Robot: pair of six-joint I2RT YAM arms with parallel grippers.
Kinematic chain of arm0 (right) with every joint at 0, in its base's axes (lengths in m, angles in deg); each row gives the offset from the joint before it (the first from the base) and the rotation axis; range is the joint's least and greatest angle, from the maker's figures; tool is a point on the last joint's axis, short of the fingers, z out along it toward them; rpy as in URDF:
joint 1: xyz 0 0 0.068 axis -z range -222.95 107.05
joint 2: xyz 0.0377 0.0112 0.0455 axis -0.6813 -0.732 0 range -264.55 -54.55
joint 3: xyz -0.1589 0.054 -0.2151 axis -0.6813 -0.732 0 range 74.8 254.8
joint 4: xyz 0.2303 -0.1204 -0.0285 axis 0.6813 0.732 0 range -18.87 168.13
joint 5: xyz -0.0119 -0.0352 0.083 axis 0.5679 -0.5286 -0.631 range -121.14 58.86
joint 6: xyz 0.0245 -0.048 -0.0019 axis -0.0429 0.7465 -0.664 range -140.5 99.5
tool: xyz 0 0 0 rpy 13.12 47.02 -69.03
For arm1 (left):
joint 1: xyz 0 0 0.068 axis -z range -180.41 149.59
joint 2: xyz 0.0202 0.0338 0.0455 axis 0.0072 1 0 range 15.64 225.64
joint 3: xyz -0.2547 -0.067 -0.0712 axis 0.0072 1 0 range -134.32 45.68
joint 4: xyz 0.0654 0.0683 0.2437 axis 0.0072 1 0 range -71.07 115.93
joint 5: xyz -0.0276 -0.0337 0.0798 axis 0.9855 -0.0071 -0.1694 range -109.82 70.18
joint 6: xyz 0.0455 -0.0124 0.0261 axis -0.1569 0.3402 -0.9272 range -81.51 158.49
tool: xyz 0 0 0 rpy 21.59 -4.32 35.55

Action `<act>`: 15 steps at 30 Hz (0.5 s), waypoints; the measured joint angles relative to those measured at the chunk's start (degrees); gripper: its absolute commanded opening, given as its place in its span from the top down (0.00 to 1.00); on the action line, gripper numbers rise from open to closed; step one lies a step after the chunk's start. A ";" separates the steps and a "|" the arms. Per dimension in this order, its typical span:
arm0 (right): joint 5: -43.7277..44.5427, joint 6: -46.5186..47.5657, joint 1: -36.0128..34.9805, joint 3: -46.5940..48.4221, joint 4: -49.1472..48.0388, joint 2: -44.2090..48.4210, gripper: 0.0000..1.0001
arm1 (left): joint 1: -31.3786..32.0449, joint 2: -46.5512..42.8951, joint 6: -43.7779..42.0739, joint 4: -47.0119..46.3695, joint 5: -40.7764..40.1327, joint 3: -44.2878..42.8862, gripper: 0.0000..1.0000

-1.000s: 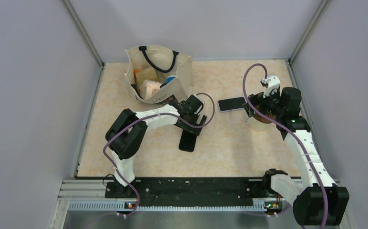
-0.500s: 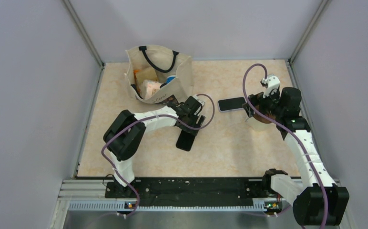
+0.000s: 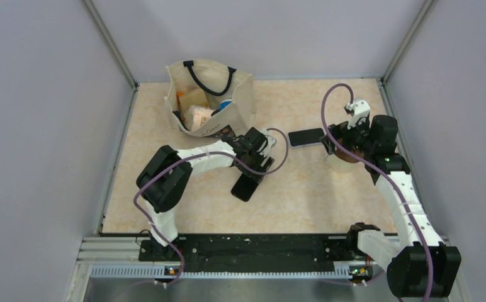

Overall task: Take the phone out of the phone case
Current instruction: Pick up the phone at the center of the board.

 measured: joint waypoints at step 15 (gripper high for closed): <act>-4.00 -4.35 -1.60 -0.26 -0.63 -1.84 0.04 | 0.79 -8.92 -12.17 -5.79 5.51 6.64 1.00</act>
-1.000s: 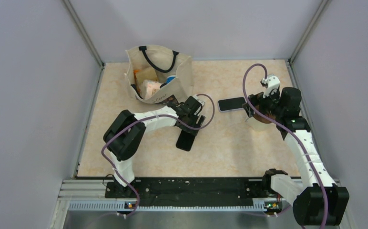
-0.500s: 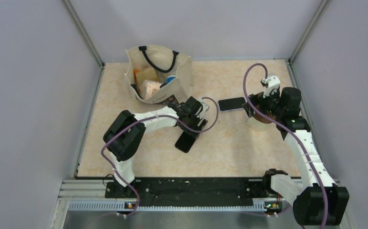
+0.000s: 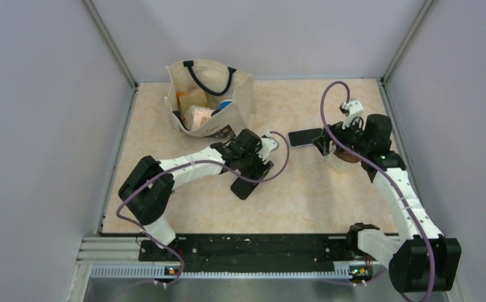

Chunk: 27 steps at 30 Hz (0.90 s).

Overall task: Take the phone out of the phone case
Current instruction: Pick up the phone at the center of the board.

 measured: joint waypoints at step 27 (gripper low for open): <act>-18.29 -10.38 -14.73 3.96 -13.20 -22.95 0.14 | 3.93 -7.15 -4.61 -7.50 -5.79 1.73 1.00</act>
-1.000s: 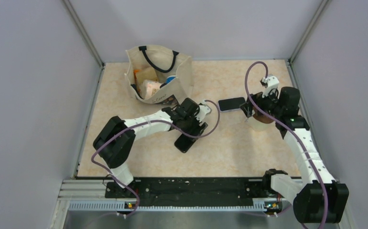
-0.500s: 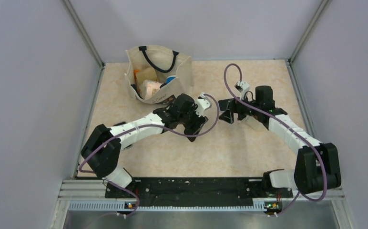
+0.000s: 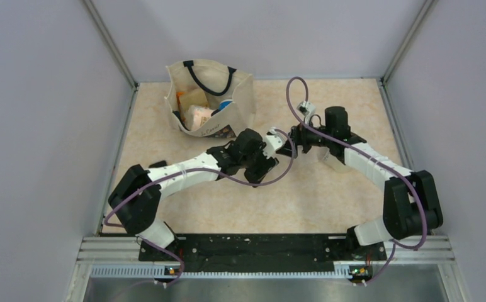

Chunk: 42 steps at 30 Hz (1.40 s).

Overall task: Take the phone out of the phone case
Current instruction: Pick up the phone at the center of the board.

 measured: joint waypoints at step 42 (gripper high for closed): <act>-6.38 0.96 -6.10 7.10 7.21 -15.89 1.00 | 1.81 1.81 -2.69 -4.35 -10.19 0.00 0.97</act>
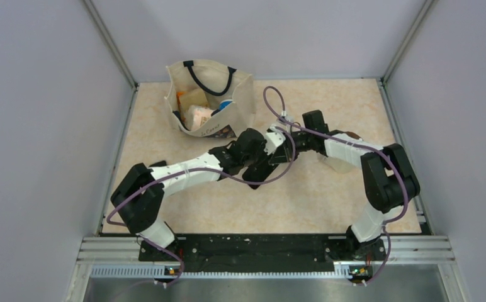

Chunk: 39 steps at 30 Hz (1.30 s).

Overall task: Take the phone out of the phone case
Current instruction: Pick up the phone at the center of the board.

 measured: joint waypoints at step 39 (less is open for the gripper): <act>-12.02 21.44 6.43 14.91 23.76 23.50 1.00 | -20.39 -19.32 3.08 14.84 50.18 -6.14 0.19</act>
